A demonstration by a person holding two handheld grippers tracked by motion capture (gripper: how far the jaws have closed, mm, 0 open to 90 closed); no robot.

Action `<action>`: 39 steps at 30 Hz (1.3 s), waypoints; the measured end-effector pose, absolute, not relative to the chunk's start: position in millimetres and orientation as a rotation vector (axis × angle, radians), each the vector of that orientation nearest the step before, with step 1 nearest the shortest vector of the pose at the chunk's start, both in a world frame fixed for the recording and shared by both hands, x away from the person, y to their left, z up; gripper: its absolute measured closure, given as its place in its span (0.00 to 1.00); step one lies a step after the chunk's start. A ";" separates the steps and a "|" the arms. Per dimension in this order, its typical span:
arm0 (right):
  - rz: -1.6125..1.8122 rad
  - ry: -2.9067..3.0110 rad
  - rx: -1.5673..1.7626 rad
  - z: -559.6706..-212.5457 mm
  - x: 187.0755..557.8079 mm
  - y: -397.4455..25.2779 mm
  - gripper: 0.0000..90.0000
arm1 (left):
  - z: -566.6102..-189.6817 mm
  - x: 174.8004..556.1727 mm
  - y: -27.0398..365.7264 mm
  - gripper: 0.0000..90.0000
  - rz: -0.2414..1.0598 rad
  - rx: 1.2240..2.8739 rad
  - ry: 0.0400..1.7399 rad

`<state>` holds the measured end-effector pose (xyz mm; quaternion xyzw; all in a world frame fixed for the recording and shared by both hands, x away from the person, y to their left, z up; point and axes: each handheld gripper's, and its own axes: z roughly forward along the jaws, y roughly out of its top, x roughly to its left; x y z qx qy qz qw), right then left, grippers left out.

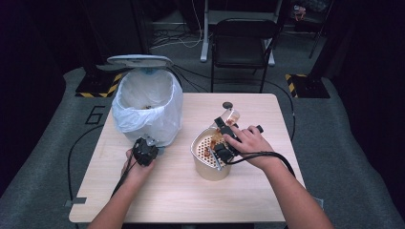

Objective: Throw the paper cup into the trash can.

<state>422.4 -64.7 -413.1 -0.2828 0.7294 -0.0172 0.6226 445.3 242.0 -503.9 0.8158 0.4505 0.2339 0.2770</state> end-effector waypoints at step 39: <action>-0.146 1.506 -0.811 -417.3 408.9 -67.0 0.43 | -503.2 445.0 241.4 1.00 0.624 2.202 1.213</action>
